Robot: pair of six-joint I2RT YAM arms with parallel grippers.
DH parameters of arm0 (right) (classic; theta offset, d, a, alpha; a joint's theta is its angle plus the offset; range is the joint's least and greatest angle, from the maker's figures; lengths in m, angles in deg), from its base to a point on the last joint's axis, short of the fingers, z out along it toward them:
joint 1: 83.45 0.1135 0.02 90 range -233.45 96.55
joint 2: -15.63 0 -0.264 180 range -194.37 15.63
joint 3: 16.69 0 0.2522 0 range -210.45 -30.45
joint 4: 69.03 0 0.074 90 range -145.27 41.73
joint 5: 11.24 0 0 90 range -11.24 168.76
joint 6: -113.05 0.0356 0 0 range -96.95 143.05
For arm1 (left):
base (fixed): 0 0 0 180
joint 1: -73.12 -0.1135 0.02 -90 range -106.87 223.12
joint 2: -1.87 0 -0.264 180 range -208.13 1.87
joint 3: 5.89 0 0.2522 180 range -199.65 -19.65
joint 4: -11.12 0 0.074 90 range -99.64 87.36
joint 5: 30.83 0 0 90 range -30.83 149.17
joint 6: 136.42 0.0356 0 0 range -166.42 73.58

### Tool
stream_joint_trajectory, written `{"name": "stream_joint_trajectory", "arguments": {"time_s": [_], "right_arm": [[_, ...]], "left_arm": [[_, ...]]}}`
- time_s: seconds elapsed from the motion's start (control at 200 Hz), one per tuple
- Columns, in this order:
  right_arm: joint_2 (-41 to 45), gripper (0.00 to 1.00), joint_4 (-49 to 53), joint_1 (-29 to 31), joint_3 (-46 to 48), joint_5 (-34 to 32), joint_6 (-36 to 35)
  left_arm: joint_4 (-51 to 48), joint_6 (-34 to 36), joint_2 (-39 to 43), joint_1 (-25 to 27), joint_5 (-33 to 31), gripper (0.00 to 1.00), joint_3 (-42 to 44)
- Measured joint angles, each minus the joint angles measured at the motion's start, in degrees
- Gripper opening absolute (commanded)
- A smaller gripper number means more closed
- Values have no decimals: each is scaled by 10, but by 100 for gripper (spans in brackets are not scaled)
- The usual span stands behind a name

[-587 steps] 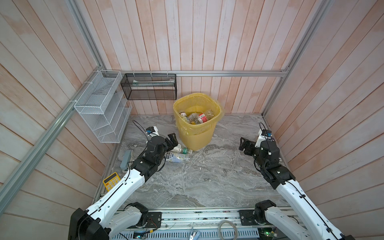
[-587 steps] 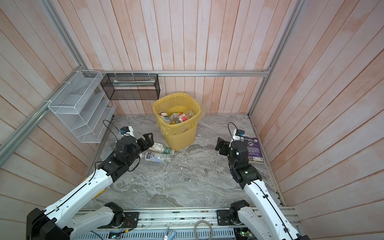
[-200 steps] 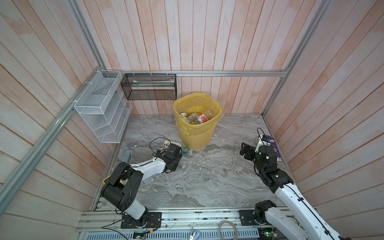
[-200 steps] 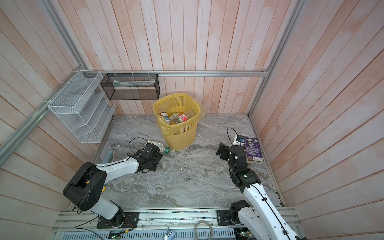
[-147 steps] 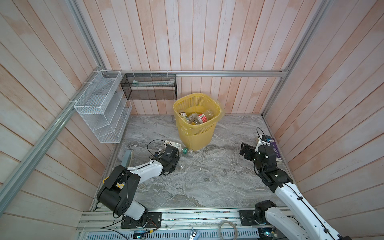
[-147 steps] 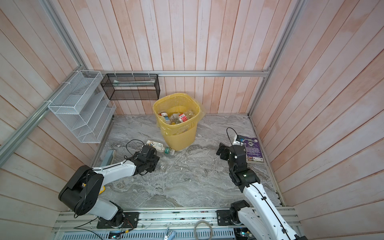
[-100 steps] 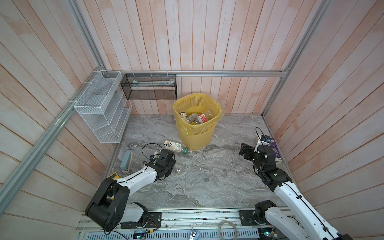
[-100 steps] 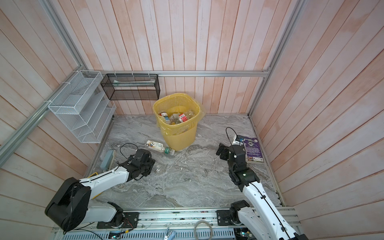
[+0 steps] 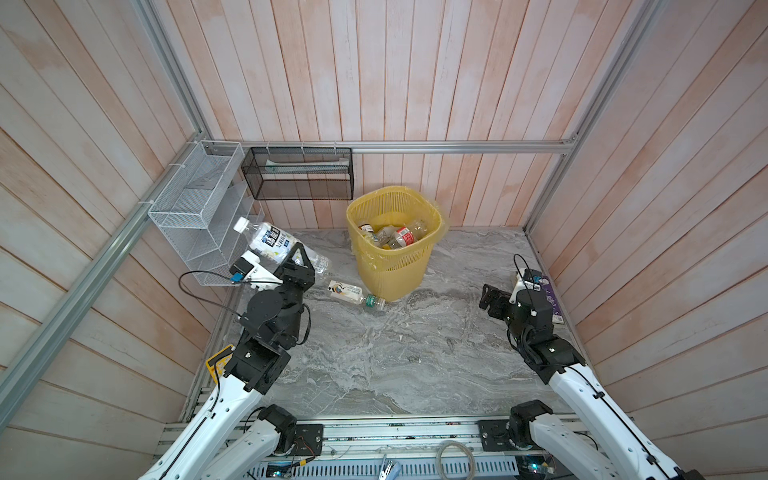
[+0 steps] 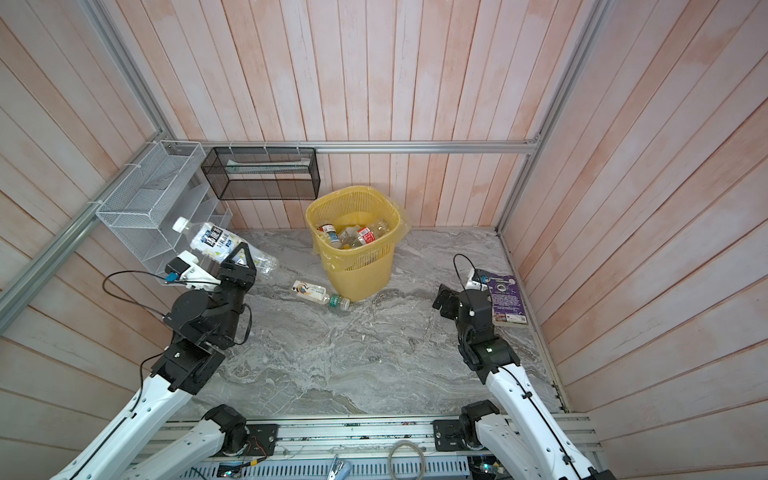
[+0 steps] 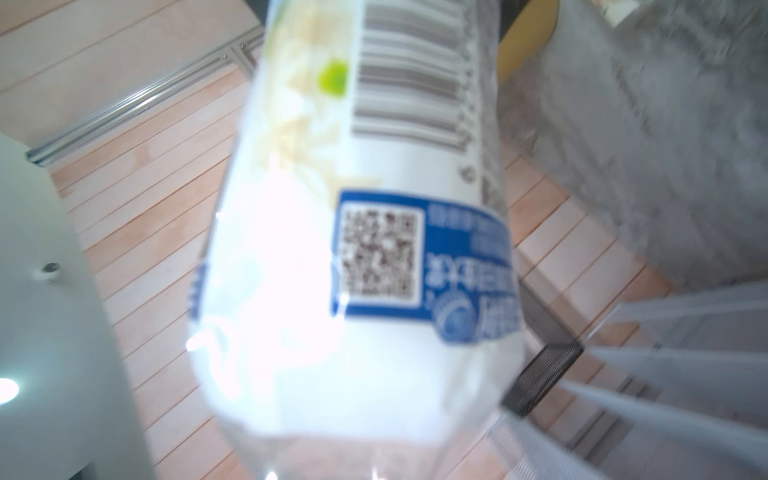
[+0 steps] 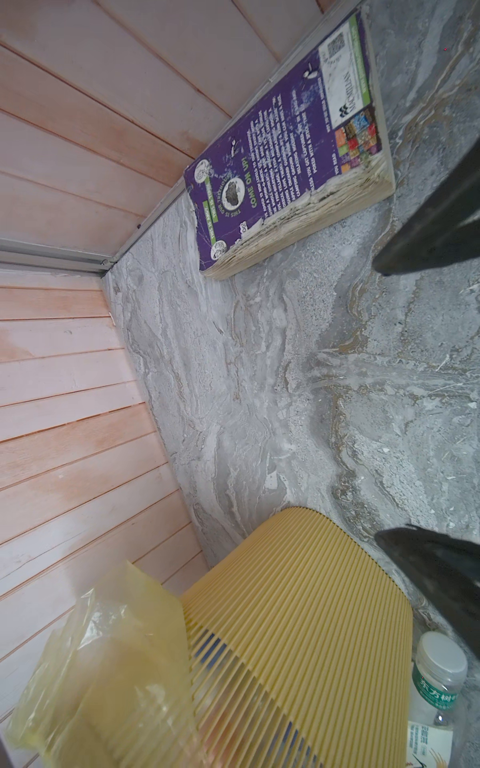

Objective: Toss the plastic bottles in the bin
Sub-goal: 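Carry the oolong tea bottle over the bin and open the left gripper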

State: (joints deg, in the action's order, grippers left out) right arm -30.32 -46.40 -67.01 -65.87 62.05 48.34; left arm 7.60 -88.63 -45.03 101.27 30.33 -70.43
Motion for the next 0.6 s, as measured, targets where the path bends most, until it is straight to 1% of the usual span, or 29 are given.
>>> {"name": "stream_joint_trajectory", "arguments": {"time_s": [0.09,0.135,0.195,0.265,0.315,0.36,0.39,0.475,0.54,0.6], "right_arm": [[2,95,-1,0,0,0,0],[3,95,-1,0,0,1,0],[5,95,-1,0,0,3,0],[8,95,-1,0,0,3,0],[11,95,-1,0,0,3,0],[14,95,0,0,0,3,0],[17,95,2,0,-1,3,0],[26,95,2,0,-3,3,-1],[35,95,6,0,-4,3,-2],[44,95,8,0,-5,3,-2]], "left_arm": [[58,54,-61,-1,31,49,-58],[80,73,-107,-1,63,50,-99],[82,87,-179,0,107,53,-163],[64,96,-269,3,160,66,-251],[35,102,-339,7,198,76,-314],[3,98,-386,10,225,92,-356],[-15,99,-411,13,239,99,-373],[-65,95,-447,17,261,100,-382],[-96,99,-450,19,266,100,-377],[-102,106,-439,20,265,100,-368]]}}
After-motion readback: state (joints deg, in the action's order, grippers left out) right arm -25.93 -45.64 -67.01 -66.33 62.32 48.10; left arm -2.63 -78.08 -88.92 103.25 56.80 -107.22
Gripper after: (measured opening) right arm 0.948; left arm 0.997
